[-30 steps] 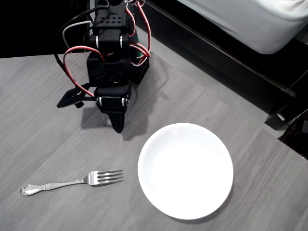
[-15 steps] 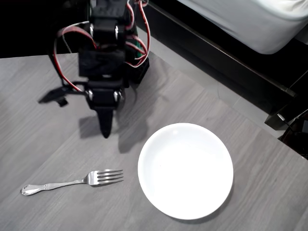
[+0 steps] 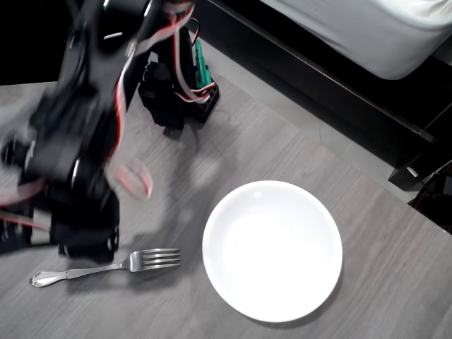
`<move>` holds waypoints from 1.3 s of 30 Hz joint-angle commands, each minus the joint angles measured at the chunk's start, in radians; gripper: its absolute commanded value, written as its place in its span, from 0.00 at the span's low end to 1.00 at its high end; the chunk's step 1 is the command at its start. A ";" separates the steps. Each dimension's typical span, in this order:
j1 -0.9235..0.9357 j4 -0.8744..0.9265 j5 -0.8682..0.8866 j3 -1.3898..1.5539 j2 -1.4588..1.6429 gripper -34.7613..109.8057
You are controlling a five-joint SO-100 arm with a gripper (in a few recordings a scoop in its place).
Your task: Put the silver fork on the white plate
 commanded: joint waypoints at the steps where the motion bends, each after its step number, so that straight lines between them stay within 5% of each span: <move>1: -0.014 -0.009 -0.006 -0.051 -0.037 0.36; 39: -0.078 -0.064 0.044 -0.106 -0.233 0.37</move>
